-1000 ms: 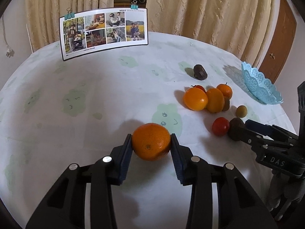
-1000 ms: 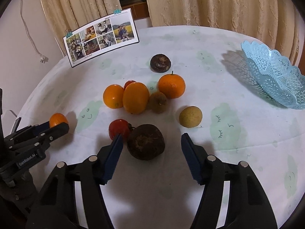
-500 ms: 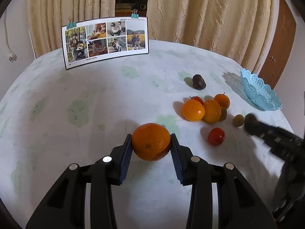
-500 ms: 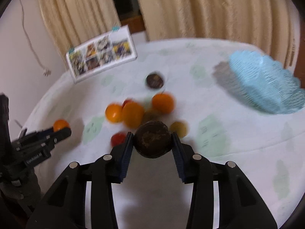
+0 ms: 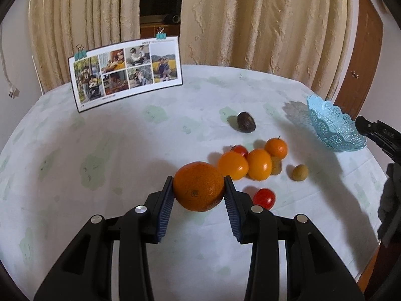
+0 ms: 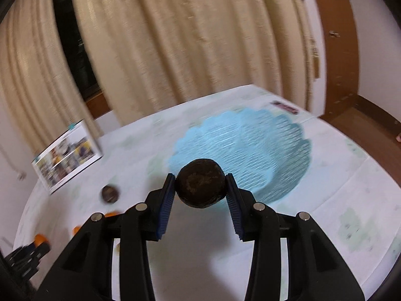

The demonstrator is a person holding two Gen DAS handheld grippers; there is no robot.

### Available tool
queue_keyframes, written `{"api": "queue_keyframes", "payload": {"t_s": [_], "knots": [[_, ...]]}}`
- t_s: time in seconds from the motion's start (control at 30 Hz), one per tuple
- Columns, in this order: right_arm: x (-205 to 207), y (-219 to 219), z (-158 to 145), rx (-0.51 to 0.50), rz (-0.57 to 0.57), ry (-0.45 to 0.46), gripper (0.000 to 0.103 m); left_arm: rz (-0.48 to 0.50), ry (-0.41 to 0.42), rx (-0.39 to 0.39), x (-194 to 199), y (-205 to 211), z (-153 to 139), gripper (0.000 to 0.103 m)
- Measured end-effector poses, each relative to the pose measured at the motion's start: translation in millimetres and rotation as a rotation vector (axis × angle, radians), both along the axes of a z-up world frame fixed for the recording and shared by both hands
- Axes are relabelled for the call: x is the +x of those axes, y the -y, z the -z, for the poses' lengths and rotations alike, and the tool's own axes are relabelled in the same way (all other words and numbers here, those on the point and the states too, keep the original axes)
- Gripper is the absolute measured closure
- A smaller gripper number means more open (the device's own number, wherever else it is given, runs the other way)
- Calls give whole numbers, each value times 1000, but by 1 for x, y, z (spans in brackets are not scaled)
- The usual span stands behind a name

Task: Organize fruits
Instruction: 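Release the dark fruit into the blue basket with the right tool while the left tool drops the orange in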

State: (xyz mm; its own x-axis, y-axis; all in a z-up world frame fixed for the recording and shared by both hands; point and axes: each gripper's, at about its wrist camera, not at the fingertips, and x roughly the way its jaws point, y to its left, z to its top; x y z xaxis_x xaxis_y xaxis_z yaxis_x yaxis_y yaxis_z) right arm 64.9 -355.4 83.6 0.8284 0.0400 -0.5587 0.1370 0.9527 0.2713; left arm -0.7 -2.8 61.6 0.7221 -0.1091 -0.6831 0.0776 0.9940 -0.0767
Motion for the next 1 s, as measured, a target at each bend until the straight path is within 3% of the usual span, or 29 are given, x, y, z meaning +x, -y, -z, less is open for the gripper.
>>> {"api": "queue_keyframes", "payload": {"t_s": [0.27,0.33,0.37,0.4,0.73,0.87,1.0], "knots": [[25,43,20,-3,100,-25,61,34,29,25,12,30,-17,63],[25,49,22,15,113,-13,47,48,36,31,17,40,-22,63],[23,52,22,24,125,0,35,58,41,32,19,46,-25,63],[23,53,23,27,138,11,33,65,43,32,20,51,-27,63],[3,69,25,45,258,98,27,199,103,44,55,132,-45,63],[-5,69,22,21,293,130,20,270,89,9,83,173,-45,63],[-8,78,23,42,329,123,19,323,71,-15,107,208,-42,63]]}}
